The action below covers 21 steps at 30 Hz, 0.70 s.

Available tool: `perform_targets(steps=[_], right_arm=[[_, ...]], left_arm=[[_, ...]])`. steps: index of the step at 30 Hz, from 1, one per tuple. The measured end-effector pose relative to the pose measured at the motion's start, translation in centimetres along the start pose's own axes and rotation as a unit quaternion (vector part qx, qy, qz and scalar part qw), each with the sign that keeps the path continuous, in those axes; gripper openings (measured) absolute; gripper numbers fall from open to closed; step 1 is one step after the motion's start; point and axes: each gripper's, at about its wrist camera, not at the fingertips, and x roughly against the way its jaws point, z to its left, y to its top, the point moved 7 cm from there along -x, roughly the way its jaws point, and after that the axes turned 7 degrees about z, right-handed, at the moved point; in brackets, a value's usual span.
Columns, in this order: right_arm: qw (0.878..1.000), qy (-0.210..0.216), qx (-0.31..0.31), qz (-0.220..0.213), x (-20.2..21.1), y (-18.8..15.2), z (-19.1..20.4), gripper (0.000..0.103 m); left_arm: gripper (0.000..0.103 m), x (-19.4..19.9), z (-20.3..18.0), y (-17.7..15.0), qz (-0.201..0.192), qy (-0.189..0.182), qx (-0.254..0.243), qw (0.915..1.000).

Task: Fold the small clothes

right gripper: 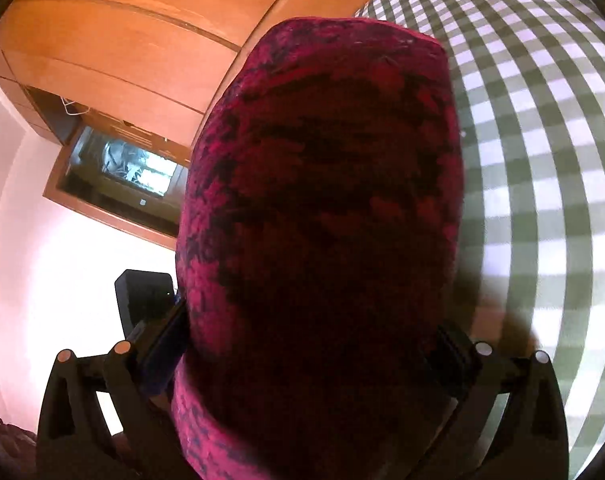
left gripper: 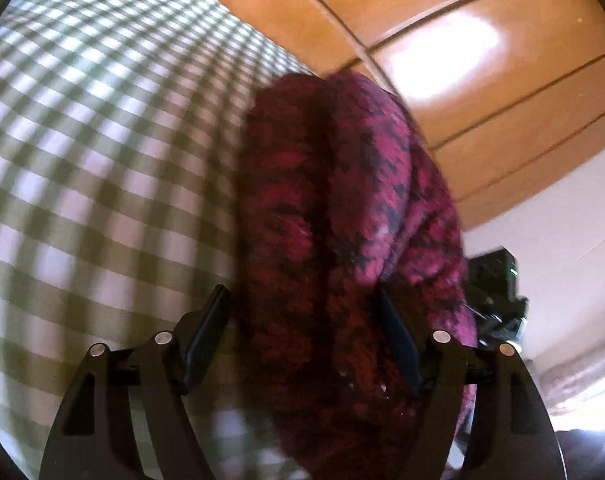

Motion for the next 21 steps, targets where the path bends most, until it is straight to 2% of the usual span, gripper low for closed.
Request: perform_targets(steps=[2,5,8,11,14,16,18,20,21], right_arm=[[1.0,0.01,0.018,-0.014,1.6,0.1,1.1,0.082],[0.998,0.008,0.046,-0.042,5.0,0.2,2.0,0.077],[0.995,-0.002,0.06,-0.086,9.4,0.2,2.0,0.077],[0.986,-0.026,0.052,-0.155,16.3,0.5,0.5,0.077],[0.976,-0.052,0.032,-0.207,21.8,0.8,-2.1,0.077],[0.969,-0.063,0.001,-0.241,25.3,0.6,-5.0,0.076],[0.96,-0.089,-0.033,-0.264,27.6,0.5,-8.4,0.076],[0.952,-0.137,-0.07,-0.266,28.7,-0.1,-12.1,0.077],[0.948,-0.153,-0.086,-0.263,28.8,-0.4,-13.5,0.077]], left_arm=[[0.073,-0.3,-1.3,-0.1,-0.005,0.006,-0.014,0.9999],[0.072,-1.4,-3.8,0.5,0.005,-0.021,-0.023,0.9995],[0.071,-4.4,-9.0,1.5,0.028,-0.039,-0.074,0.9961],[0.07,-8.5,-14.1,3.1,0.056,-0.065,-0.109,0.9904],[0.07,-13.8,-20.0,4.6,0.082,-0.063,-0.164,0.981],[0.07,-17.7,-23.5,5.5,0.1,-0.054,-0.188,0.9756],[0.07,-21.2,-25.7,6.0,0.114,-0.027,-0.211,0.9704],[0.07,-24.9,-27.0,5.8,0.127,0.035,-0.24,0.9619],[0.07,-26.6,-27.0,5.5,0.136,0.074,-0.253,0.955]])
